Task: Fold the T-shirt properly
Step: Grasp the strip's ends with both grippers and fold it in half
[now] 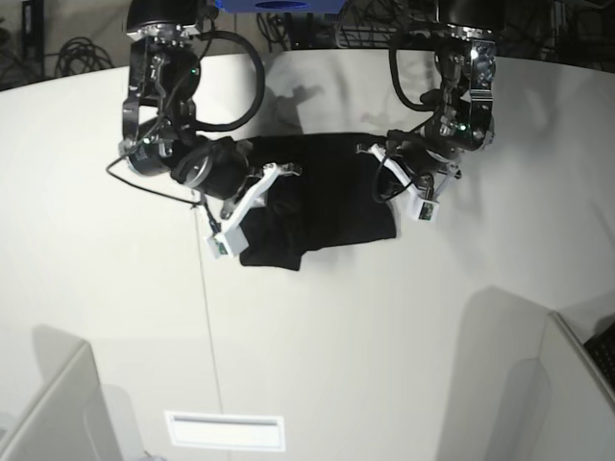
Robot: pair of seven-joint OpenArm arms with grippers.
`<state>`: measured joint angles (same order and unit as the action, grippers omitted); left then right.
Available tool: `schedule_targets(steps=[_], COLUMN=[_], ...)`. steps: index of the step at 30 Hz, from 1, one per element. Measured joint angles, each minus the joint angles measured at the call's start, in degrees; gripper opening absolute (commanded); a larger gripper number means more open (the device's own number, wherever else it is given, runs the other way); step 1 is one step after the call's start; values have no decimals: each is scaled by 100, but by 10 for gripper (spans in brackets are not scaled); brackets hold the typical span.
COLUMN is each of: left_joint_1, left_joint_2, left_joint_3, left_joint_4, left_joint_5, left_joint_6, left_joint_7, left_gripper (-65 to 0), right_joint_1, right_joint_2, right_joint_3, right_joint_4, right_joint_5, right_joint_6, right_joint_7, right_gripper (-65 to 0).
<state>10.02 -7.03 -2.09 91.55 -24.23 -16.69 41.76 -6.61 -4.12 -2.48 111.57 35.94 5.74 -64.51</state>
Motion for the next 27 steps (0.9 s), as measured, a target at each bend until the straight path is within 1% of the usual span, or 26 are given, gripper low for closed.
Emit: schedule_targets(steps=[2, 4, 8, 10, 17, 20, 23, 24, 25, 26, 27], left_joint_1=[4, 4, 17, 35, 96, 92, 96, 94, 96, 136, 188], left_joint_2=[-81, -127, -122, -111, -140, -129, -107, -109, -122, -138, -157], left_joint_3=[4, -9, -101, -240, -267, -271, -262, -264, -267, -275, -275], left_joint_4=[0, 4, 4, 4, 9, 9, 9, 9, 9, 20, 79], left_joint_5=[-9, -17, -33, -59, -107, -105, -107, -105, -105, -107, -103], left_joint_6=[-4, 0, -4, 2, -2, 0, -2, -2, 0, -4, 0], left_joint_7=[4, 4, 4, 2, -17, -17, -15, -15, -17, -22, -28], left_gripper=[-650, -650, -650, -650, -650, -650, -650, -650, -650, -650, -650], right_joint_1=[7, 9, 4, 7, 15, 35, 35, 35, 35, 31, 35], right_joint_2=[-52, -20, 4, -31, -31, -46, -109, -111, -107, -70, -26], right_joint_3=[-223, -466, -695, -713, -745, -1169, -1475, -1519, -1519, -1530, -1543], right_joint_4=[7, -7, -59, -234, -726, -896, -1073, -1121, -1161, -1176, -1182], right_joint_5=[11, 22, 7, 22, 20, 4, 94, 140, 109, 96, 50], right_joint_6=[-260, -435, -584, -584, -629, -643, -686, -901, -1027, -1137, -1137], right_joint_7=[28, 275, 605, 765, 1287, 1624, 1768, 1803, 1867, 1958, 2035], right_gripper=[-650, -650, -650, -650, -650, -650, -650, -650, -650, -650, -650])
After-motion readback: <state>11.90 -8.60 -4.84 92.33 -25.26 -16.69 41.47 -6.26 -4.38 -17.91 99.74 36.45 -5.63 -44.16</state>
